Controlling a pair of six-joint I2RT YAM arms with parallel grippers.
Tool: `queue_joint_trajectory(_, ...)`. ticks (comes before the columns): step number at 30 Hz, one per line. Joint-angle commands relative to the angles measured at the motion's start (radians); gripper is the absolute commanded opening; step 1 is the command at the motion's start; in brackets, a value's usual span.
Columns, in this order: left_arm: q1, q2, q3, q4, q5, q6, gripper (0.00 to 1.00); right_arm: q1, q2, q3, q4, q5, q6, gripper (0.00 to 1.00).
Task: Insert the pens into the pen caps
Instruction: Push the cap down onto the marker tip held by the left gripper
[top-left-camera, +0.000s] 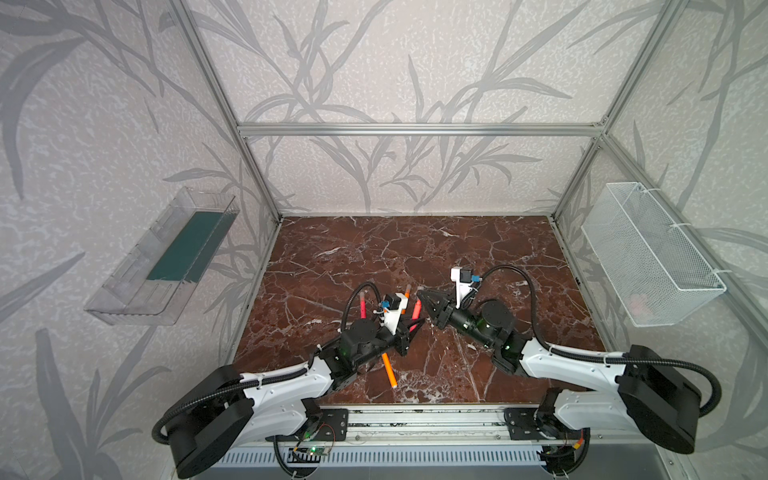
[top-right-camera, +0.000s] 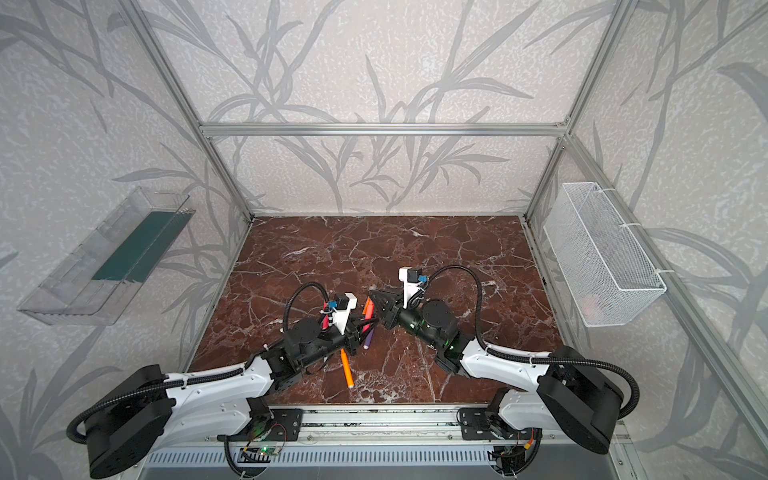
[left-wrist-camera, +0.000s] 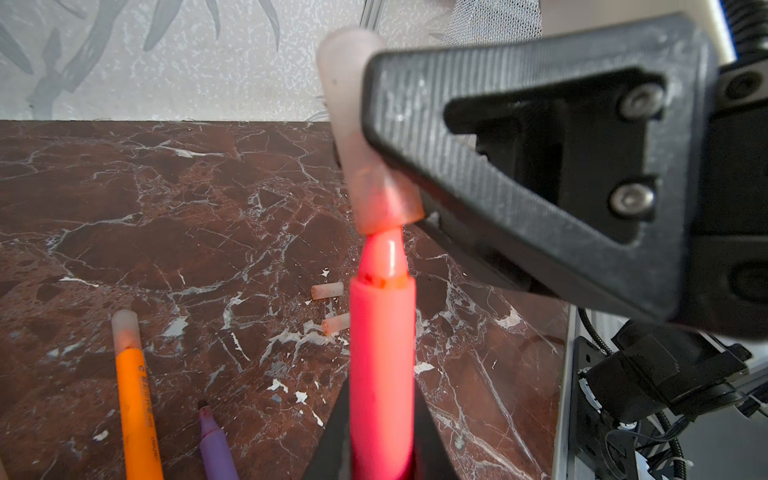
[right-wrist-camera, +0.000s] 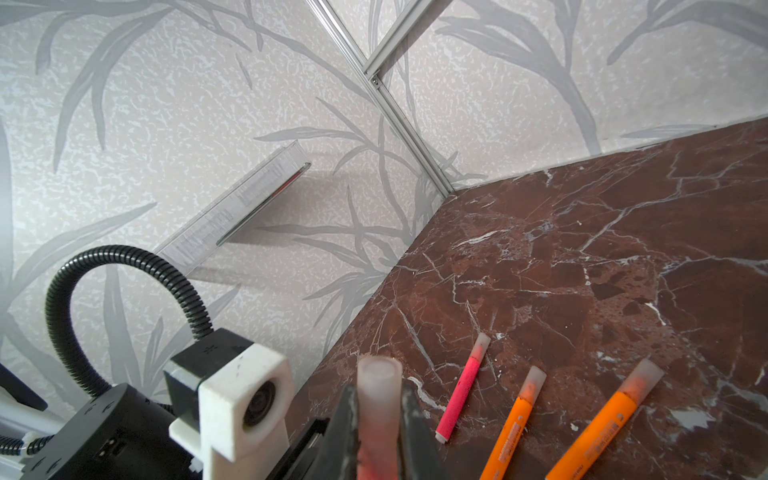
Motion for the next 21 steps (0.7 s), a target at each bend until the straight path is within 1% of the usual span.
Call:
queue_joint_trajectory(1,0.004,-0.021,0.022,0.044,-0.042,-0.040,0.00,0.025,0.018,-0.035,0.038,-0.021,-0.025,0.00)
queue_joint_trajectory(8,0.004,-0.052,0.001,0.062,-0.026,-0.046,0.00,0.033,0.062,-0.089,0.126,-0.043,-0.034,0.00)
queue_joint_trajectory(11,0.004,-0.062,-0.008,0.071,-0.019,-0.049,0.00,0.045,0.068,-0.093,0.135,-0.043,-0.046,0.03)
queue_joint_trajectory(14,0.004,-0.077,-0.021,0.084,-0.010,-0.049,0.00,0.052,0.066,-0.096,0.129,-0.042,-0.053,0.13)
queue_joint_trajectory(16,0.004,-0.087,-0.026,0.083,-0.008,-0.048,0.00,0.052,0.052,-0.102,0.109,-0.020,-0.050,0.23)
queue_joint_trajectory(18,0.004,-0.092,-0.027,0.081,-0.004,-0.044,0.00,0.052,0.021,-0.107,0.073,0.006,-0.054,0.28)
queue_joint_trajectory(21,0.004,-0.096,-0.027,0.077,0.007,-0.039,0.00,0.052,-0.037,-0.119,0.019,0.049,-0.054,0.38)
